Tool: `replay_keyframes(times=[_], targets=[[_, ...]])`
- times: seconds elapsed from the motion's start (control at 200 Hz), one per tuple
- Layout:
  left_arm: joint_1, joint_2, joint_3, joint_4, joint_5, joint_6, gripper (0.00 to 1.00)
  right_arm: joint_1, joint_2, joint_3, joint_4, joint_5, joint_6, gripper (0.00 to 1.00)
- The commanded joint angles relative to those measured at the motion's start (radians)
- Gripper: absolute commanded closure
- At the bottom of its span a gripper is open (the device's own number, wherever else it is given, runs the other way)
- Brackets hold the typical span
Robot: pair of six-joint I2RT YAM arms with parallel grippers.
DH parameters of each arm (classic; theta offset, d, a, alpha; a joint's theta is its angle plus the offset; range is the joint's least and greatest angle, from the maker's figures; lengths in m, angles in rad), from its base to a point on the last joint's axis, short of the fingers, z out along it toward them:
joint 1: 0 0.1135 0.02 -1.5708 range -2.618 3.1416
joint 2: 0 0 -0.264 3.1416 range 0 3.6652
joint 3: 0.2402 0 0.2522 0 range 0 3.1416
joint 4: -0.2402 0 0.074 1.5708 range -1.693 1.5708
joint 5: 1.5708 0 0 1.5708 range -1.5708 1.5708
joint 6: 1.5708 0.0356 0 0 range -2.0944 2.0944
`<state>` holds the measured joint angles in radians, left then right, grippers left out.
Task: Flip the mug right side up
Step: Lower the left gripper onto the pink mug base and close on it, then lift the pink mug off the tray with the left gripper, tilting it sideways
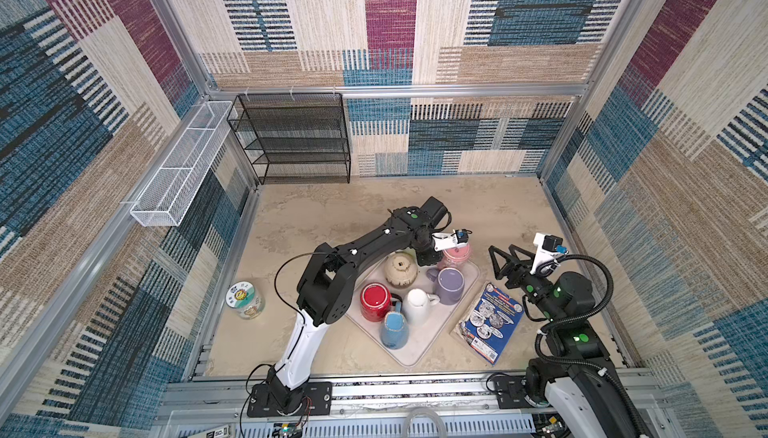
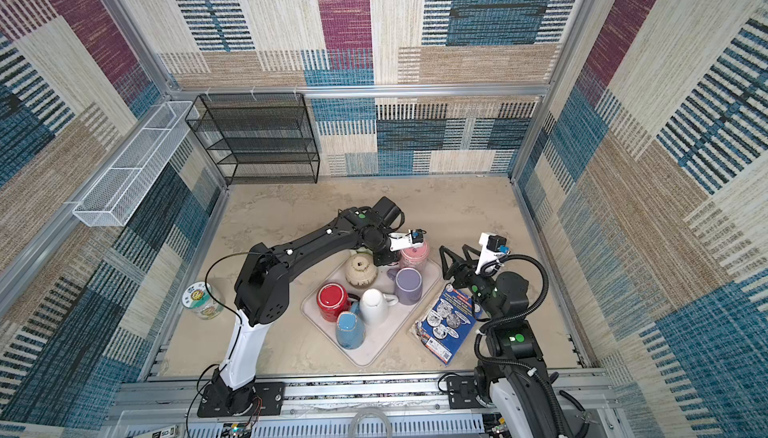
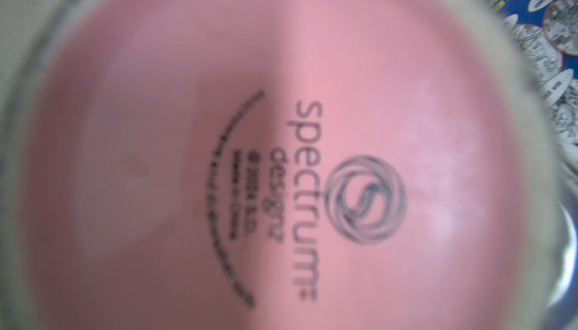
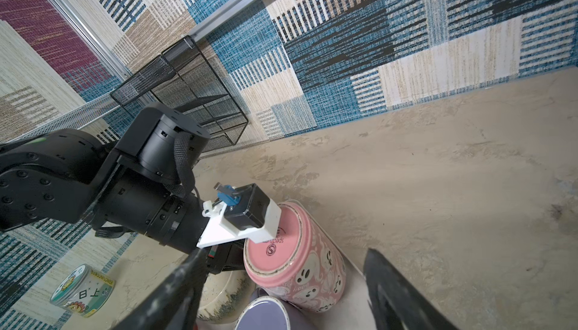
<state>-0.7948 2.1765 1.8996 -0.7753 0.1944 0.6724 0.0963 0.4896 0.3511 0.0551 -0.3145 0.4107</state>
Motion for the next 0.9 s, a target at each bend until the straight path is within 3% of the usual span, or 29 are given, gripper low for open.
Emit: replay_keyframes(times=[0.0,0.471,0.896], targets=[[0.0,-0.037,-0.005,0.031,0.053,-0.01,1.0,0.0,-0.009,0.006,0.008,0.001,0.009,0.19],[0.028,-0.178,-0.075,0.033,0.129,-0.061,1.0,0.0,-0.036,0.041,0.004,0.015,0.0,0.17],[0.079,-0.425,-0.35,0.281,0.307,-0.276,1.0,0.001,-0.044,0.012,0.114,-0.215,-0.011,0.11]])
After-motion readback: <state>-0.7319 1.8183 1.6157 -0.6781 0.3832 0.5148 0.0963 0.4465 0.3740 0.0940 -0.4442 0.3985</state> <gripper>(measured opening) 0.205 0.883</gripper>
